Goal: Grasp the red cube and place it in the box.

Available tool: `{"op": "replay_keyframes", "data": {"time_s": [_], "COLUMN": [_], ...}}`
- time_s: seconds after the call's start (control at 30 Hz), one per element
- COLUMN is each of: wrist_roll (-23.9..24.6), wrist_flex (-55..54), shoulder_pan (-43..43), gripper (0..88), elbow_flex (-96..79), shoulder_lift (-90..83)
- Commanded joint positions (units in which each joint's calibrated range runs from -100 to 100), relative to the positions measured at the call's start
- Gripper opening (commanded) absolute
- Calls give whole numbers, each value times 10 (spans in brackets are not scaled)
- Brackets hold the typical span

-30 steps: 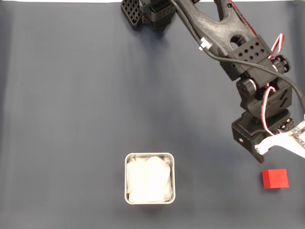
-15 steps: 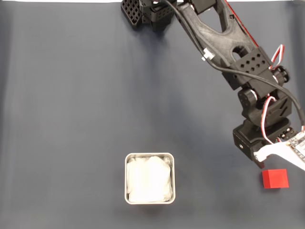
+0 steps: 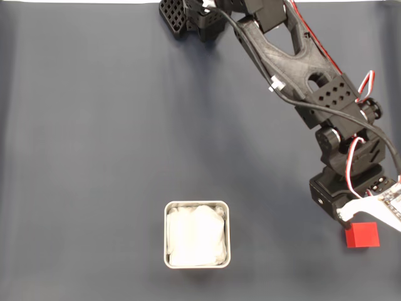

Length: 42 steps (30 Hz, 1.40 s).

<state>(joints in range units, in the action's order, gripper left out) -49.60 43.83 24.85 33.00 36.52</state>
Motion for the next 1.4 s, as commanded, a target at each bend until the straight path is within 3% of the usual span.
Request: {"op": "replay_keyframes", "data": {"time_s": [0.0, 1.37], "wrist_roll": [0, -5], "wrist_flex": [-7, -8], "shoulder_pan": [2, 6], "gripper": [384, 386], "elbow_flex": [39, 199], "shoulder_lift": [2, 137]}}
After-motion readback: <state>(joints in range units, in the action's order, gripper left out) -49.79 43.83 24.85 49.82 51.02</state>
